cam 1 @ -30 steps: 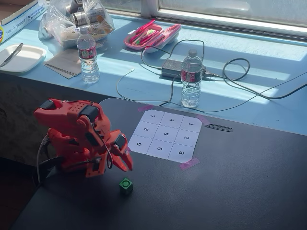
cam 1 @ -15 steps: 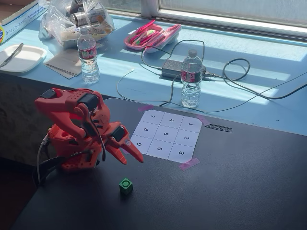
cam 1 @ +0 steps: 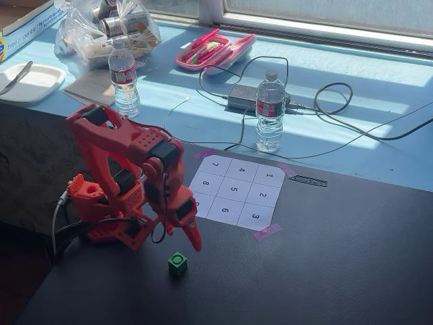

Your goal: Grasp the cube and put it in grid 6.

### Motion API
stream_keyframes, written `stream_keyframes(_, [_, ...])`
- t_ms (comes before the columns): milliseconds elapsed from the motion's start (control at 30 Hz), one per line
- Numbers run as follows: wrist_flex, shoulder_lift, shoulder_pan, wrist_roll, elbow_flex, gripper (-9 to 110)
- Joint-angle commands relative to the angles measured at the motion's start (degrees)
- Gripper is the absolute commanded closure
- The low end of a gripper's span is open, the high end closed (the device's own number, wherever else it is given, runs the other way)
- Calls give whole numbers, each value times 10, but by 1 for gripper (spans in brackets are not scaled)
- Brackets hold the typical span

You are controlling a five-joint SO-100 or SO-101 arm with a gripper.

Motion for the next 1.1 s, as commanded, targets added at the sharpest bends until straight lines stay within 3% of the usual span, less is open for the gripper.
stream_keyframes(0, [-15, -16, 4, 1, -2, 61])
stream_keyframes(733, [-151, -45, 57, -43, 101, 65])
stream_keyframes(933, [-180, -51, 64, -54, 103, 79])
stream_keyframes(1067, [-192, -71, 66, -68, 98, 101])
